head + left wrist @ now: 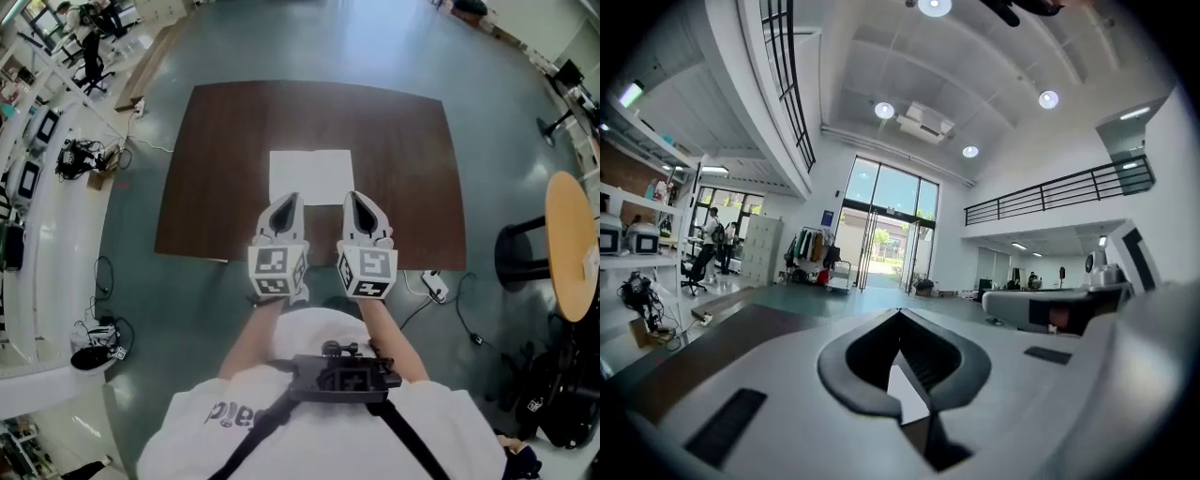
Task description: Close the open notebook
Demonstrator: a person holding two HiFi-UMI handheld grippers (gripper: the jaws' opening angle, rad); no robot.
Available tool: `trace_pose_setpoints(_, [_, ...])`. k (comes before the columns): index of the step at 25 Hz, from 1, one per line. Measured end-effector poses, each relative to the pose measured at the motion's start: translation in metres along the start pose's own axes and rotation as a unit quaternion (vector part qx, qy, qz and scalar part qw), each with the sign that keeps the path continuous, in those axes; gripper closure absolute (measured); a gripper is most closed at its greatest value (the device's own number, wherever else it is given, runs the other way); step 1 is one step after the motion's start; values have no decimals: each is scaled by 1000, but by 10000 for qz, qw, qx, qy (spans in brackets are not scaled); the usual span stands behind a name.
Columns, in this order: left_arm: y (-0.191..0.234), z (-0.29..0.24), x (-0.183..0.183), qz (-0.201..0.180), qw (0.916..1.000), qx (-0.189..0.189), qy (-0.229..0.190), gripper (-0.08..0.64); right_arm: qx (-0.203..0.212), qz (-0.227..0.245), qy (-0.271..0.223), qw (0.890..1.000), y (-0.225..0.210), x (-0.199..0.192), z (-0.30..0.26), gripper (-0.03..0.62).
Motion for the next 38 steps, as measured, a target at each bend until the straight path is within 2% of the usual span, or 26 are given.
trace_pose_setpoints(7, [36, -44, -20, 266, 9984, 189, 468, 554, 24, -71, 348, 9994, -12, -11, -54, 589])
trace_pose_setpoints(14, [70, -78, -61, 409, 9917, 714, 989, 552, 503, -225, 720, 9959, -22, -30, -103, 589])
trace_pose_setpoints(24, [111, -93, -136, 1034, 9698, 1101, 1915, 551, 1005, -279, 1329, 9856, -27, -64, -142, 589])
trace_pose_setpoints(33, [135, -105, -189, 1507, 9503, 1250, 2419, 549, 1180, 126, 1643, 9792, -29, -79, -149, 589])
trace_pose_setpoints(38, [140, -115, -216, 1674, 9434, 1124, 2635, 477, 1190, 169, 1815, 9760, -34, -91, -153, 589])
Point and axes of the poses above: the fingertips, and each gripper's own axes: z backward along the fingers, y to its left, x out of its top, the point moved 4 cm from there along z, backward along the fingers, and after that the axes turned 6 degrees about y, right-handed, at the moved point
